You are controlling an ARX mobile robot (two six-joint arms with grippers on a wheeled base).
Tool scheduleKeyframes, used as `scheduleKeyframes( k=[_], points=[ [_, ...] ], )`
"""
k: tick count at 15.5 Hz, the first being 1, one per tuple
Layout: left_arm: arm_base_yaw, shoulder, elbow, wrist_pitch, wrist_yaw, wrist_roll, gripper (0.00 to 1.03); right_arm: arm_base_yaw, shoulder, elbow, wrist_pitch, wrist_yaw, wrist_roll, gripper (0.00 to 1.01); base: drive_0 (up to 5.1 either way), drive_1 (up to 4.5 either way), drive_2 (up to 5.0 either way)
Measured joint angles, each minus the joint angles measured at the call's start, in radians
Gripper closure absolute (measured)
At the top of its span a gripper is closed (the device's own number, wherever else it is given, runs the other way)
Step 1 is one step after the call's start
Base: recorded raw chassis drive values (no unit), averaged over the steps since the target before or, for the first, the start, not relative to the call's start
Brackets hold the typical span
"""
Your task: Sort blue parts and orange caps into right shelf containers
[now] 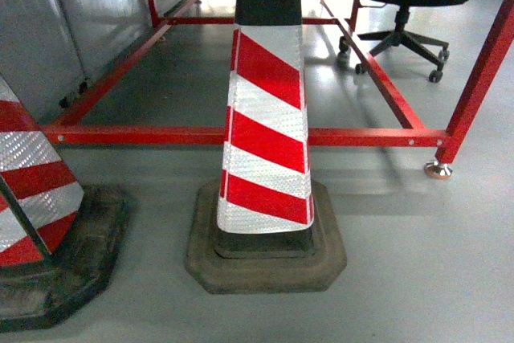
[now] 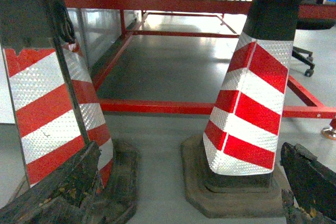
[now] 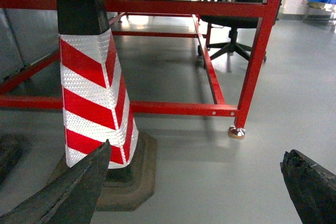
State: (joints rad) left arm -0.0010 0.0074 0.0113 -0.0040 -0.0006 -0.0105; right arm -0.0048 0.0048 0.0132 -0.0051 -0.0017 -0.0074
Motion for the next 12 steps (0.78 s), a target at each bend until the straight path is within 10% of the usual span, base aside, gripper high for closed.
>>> scheduleKeyframes(
  k=[12],
  points=[
    [0.0,0.0,0.0,0.0,0.001,0.011,0.05,0.0,0.0,0.0,0.0,0.002,0.006,0.03,0.0,0.0,0.0]
  ],
)
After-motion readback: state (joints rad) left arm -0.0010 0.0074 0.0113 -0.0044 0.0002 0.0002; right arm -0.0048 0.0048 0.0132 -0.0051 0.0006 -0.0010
